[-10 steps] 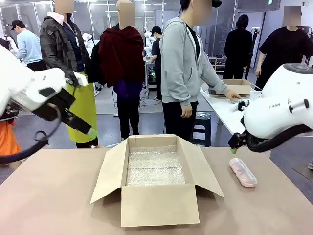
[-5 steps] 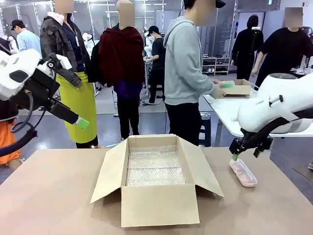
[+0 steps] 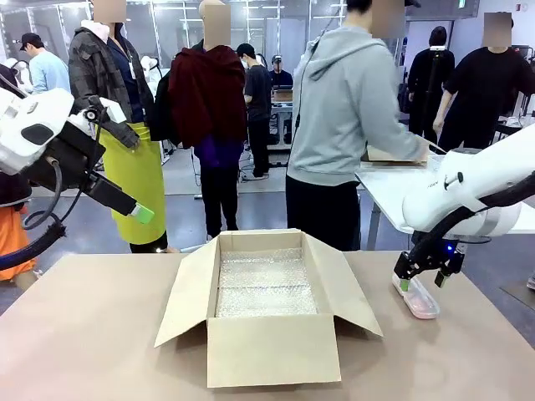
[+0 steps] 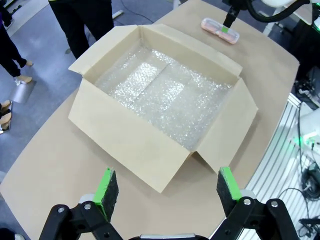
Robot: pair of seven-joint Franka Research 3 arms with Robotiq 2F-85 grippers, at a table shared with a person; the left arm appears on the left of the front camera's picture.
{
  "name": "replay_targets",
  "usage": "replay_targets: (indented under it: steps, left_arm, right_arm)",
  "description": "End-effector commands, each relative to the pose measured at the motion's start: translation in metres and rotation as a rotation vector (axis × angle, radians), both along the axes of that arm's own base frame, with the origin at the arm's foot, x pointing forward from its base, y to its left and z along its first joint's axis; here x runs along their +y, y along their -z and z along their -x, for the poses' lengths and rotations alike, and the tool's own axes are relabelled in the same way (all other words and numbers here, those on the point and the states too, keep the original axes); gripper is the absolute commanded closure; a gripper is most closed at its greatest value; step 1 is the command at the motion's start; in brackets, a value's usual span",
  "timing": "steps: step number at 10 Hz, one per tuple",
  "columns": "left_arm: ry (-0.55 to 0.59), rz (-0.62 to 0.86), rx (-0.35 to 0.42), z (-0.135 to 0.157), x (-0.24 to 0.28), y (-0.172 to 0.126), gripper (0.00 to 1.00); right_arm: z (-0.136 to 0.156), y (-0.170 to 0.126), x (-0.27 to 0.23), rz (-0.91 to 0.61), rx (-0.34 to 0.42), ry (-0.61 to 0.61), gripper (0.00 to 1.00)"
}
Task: Pack the glasses set securely to prepare it for shipping.
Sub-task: Place the Glasses case inside the Package Box.
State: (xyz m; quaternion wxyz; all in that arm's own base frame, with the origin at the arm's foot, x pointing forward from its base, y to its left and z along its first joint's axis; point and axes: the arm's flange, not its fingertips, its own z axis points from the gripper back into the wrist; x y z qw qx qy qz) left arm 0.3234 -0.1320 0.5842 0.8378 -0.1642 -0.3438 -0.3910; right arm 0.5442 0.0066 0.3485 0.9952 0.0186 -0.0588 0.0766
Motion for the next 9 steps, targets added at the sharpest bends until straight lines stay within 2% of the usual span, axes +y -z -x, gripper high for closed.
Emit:
replay_targets:
  steps: [1,4,7,8,9]
  left_arm:
    - [0.002,0.007,-0.003,0.001,0.001,-0.003,0.0]
    - [0.002,0.007,-0.003,0.001,0.001,-0.003,0.0]
    - [0.002,0.007,-0.003,0.001,0.001,-0.003,0.0]
    - [0.002,0.007,-0.003,0.001,0.001,-0.003,0.0]
    - [0.002,0.007,-0.003,0.001,0.001,-0.003,0.0]
  right_arm:
    - [-0.012,0.01,-0.001,-0.015,0.029,-0.024,0.0]
    - [-0.02,0.028,-0.004,-0.015,0.052,0.001,0.0]
    - [-0.027,0.034,-0.003,-0.029,0.037,0.02,0.0]
    - [-0.027,0.034,-0.002,-0.037,0.034,0.015,0.18]
    - [-0.027,0.031,-0.003,-0.043,0.034,0.017,0.2]
